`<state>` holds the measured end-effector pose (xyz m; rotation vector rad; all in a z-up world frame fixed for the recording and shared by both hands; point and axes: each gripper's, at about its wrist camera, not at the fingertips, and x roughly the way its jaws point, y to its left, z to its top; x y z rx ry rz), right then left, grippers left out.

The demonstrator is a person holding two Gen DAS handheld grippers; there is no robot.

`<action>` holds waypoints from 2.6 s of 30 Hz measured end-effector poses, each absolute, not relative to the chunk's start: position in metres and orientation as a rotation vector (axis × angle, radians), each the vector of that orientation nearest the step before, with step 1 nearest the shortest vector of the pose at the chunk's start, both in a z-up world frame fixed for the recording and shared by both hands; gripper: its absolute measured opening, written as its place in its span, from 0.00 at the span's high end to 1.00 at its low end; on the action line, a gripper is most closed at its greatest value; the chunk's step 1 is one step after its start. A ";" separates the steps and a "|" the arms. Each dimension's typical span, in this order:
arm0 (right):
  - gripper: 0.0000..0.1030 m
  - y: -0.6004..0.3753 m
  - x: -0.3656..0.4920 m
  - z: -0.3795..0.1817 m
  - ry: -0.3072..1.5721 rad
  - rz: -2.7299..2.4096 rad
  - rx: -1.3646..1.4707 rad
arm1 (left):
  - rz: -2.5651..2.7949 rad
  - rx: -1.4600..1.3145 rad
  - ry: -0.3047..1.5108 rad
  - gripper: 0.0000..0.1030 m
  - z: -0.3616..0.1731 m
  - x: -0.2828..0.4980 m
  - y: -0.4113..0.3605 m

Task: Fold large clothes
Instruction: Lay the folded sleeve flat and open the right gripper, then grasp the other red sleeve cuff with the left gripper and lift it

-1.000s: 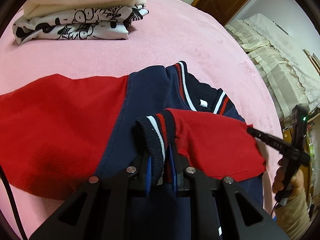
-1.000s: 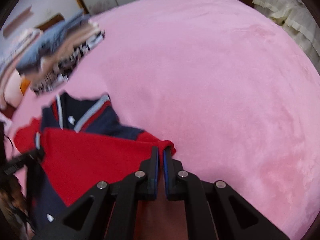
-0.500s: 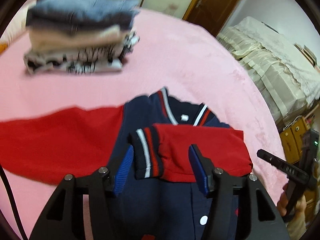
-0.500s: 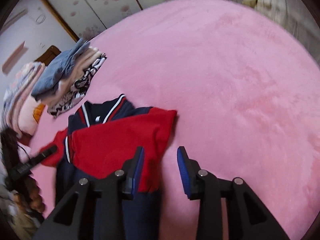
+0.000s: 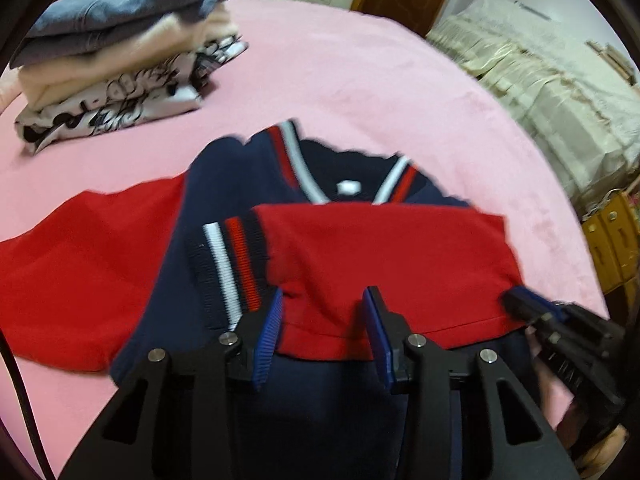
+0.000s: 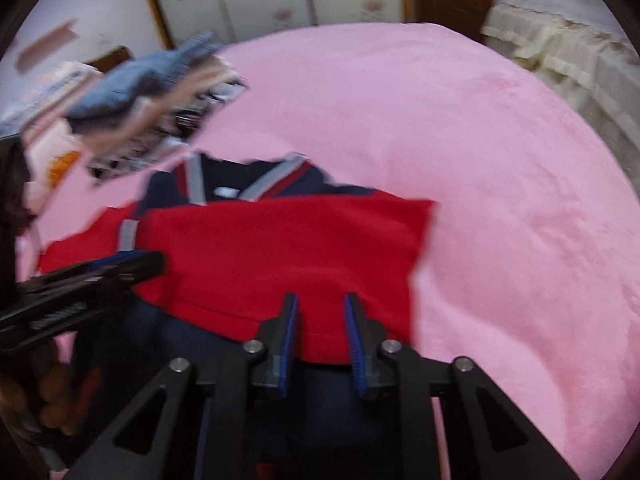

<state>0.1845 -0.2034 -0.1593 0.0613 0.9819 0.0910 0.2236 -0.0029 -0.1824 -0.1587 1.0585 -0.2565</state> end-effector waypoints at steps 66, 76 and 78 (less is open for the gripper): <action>0.94 0.007 0.147 -0.097 0.989 0.377 -0.015 | 0.057 -0.709 0.967 0.31 -0.178 0.127 0.277; 0.94 0.052 0.164 -0.119 1.019 0.450 -0.024 | 0.031 -1.016 0.813 0.33 -0.225 0.136 0.324; 0.94 0.049 0.164 -0.124 1.031 0.446 -0.023 | 0.052 -1.041 0.791 0.33 -0.227 0.144 0.326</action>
